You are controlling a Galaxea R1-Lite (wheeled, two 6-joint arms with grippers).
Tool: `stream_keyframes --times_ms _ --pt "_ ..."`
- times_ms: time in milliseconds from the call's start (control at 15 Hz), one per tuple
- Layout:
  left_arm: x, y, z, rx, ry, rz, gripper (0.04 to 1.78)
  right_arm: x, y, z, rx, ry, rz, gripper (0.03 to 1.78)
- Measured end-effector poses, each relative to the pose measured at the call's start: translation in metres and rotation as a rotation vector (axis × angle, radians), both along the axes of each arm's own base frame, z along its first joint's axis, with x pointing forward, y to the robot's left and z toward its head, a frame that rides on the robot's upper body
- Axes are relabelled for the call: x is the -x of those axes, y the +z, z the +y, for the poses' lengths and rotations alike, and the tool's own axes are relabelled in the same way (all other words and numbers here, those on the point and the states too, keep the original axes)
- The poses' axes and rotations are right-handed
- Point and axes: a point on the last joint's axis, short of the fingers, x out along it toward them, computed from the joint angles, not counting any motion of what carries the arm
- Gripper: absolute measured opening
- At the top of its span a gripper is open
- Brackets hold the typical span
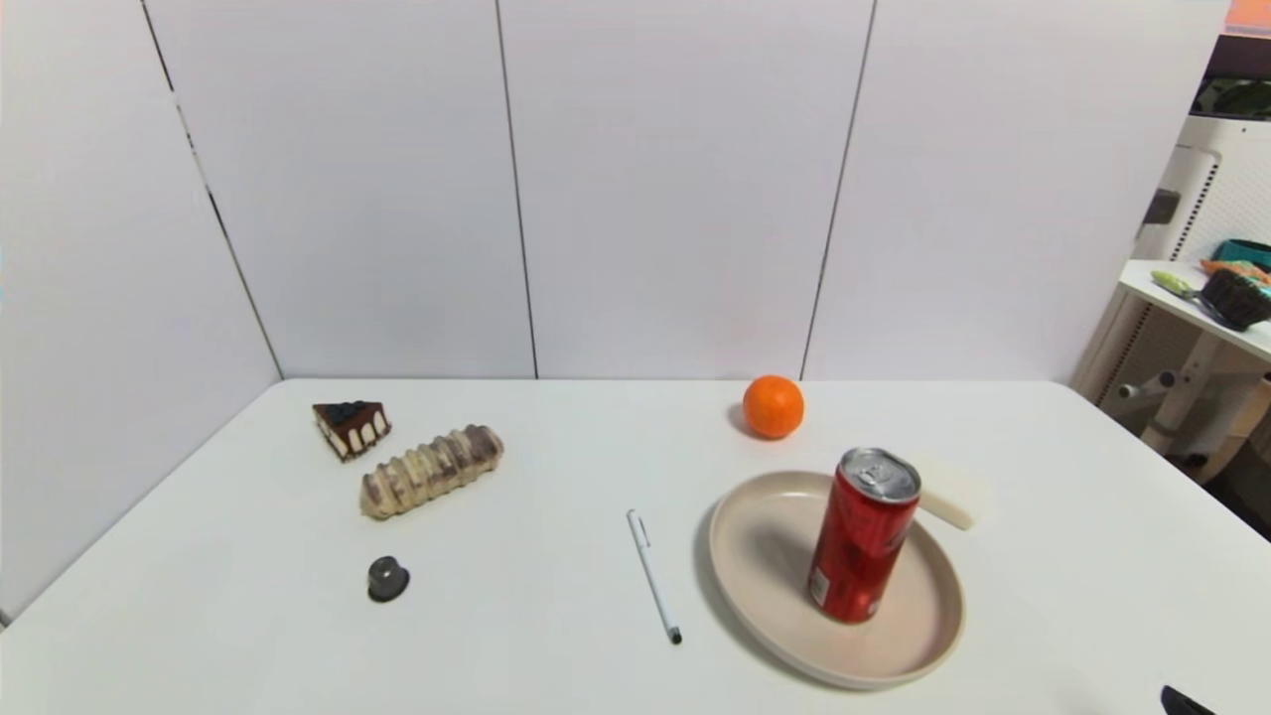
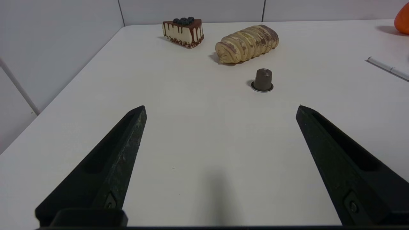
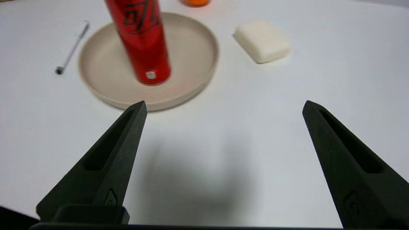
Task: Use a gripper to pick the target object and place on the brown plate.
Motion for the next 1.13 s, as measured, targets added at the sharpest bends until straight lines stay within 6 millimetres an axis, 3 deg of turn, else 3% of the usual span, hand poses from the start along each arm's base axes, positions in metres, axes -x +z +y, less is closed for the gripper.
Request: stream_keyframes --times_ms 267,467,733,1133 --pt "0.0 0.0 0.0 0.0 0.001 0.0 1.69 0.036 -0.041 -0.004 0.059 -0.111 -0.146 1.69" --pt "0.0 0.0 0.0 0.0 0.0 0.0 1.69 0.048 -0.058 -0.004 0.061 -0.156 -0.227 1.69" --pt "0.0 0.0 0.0 0.0 0.0 0.0 1.69 0.052 -0.061 -0.005 -0.039 -0.212 -0.266 1.69" --pt "0.0 0.0 0.0 0.0 0.0 0.0 1.69 0.053 -0.062 -0.005 -0.02 -0.21 -0.278 1.69"
